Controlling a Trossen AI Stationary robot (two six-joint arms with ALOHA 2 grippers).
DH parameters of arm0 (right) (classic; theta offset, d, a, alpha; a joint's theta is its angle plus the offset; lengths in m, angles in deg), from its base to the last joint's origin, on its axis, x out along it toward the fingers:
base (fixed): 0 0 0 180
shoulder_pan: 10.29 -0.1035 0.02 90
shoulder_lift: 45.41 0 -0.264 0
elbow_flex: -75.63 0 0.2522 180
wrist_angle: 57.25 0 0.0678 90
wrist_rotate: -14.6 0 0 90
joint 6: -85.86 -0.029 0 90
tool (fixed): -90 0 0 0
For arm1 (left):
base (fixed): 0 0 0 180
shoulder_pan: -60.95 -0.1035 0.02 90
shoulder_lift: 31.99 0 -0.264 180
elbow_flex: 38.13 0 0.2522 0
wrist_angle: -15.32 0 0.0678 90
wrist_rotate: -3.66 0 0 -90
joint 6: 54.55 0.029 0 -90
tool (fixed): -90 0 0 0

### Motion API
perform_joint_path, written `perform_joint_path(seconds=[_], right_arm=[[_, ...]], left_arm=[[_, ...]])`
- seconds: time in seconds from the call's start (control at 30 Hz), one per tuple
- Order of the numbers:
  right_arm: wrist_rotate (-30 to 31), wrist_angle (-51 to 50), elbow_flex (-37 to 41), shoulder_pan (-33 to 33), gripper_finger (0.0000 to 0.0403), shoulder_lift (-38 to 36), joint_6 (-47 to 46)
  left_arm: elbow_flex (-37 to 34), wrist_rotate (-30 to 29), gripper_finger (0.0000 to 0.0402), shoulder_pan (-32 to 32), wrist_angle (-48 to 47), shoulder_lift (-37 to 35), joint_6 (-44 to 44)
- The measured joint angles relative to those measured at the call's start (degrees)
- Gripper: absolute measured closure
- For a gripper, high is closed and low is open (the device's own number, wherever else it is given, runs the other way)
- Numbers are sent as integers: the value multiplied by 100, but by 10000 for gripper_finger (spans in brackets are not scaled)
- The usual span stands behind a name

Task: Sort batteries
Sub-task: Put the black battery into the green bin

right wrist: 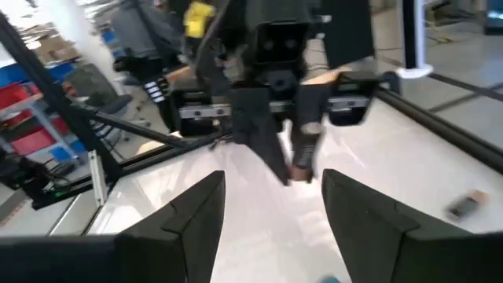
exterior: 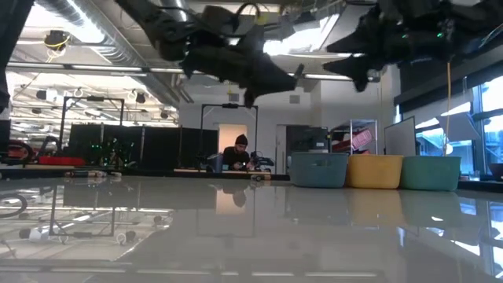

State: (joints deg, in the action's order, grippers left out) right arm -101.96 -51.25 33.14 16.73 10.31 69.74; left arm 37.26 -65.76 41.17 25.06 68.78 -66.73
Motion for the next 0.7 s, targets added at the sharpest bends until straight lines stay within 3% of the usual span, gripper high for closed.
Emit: perform_joint_path(seconds=[0.17, 0.33, 0.53, 0.7], right_arm=[[8, 981, -20, -171, 182, 961, -21], [158, 1396, -163, -149, 141, 1602, -164], [99, 1461, -468, -152, 81, 2102, -214], [-320, 1501, -667, -157, 64, 2280, -216]], left_arm=[[-677, -120, 352, -41, 716, -253, -374], [-846, -134, 351, 31, 769, -252, -414], [-892, -147, 350, 187, 864, -247, -328], [-888, -231, 350, 237, 919, -241, -235]])
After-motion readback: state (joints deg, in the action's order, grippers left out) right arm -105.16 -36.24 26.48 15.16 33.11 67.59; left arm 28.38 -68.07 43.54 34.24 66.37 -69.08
